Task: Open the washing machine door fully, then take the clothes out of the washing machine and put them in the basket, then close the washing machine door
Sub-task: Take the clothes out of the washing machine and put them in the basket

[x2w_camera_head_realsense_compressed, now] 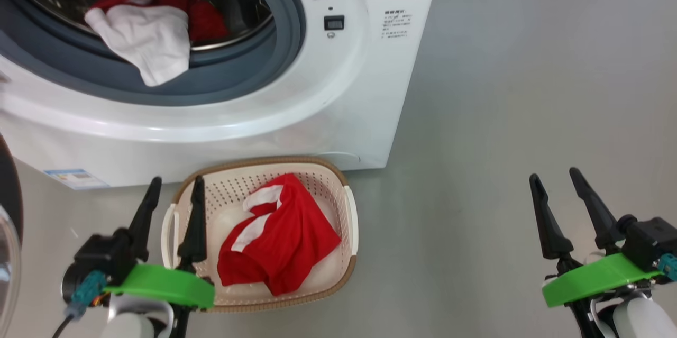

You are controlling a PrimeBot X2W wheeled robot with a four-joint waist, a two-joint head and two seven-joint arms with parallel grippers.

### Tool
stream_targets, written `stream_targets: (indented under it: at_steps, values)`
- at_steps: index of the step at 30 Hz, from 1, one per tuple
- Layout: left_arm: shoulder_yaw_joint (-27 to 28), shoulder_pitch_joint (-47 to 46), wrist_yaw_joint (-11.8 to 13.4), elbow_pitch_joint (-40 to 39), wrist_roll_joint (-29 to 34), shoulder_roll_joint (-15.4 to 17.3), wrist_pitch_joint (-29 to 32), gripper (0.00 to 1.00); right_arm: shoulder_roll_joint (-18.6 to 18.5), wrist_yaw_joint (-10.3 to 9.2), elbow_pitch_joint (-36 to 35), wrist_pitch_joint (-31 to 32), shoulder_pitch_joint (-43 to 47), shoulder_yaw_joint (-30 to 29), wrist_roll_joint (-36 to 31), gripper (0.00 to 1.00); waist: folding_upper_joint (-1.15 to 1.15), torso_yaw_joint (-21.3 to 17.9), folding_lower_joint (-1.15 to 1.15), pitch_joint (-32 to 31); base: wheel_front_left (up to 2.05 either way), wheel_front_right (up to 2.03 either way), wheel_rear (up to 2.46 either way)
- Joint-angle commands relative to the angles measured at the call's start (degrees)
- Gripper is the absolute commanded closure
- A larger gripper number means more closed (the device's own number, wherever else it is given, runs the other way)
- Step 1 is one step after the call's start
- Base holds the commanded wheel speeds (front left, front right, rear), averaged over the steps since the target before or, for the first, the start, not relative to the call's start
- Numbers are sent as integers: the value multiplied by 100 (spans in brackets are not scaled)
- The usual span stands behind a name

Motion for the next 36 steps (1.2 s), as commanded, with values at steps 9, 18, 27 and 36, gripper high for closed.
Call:
stream_targets:
  at_steps: [9, 18, 27, 36]
  values:
    - [367, 765, -31, -770, 107, 119, -28, 0, -67, 34, -103, -37, 380, 56, 7, 0, 0, 12, 0, -484, 0, 0, 0]
    - [492, 1466, -31, -1278, 64, 119, -28, 0, -58, 34, -144, -37, 691, -13, 11, 0, 0, -13, 0, -738, 0, 0, 0]
    - [521, 1853, 75, -1596, -17, 118, -28, 0, -38, 34, -174, -37, 813, -68, -1, 0, 0, -33, 0, -783, 0, 0, 0]
    - [517, 1824, 114, -1666, -13, 118, -28, 0, -40, 34, -190, -37, 757, -101, -11, 0, 0, -60, 0, -700, 0, 0, 0]
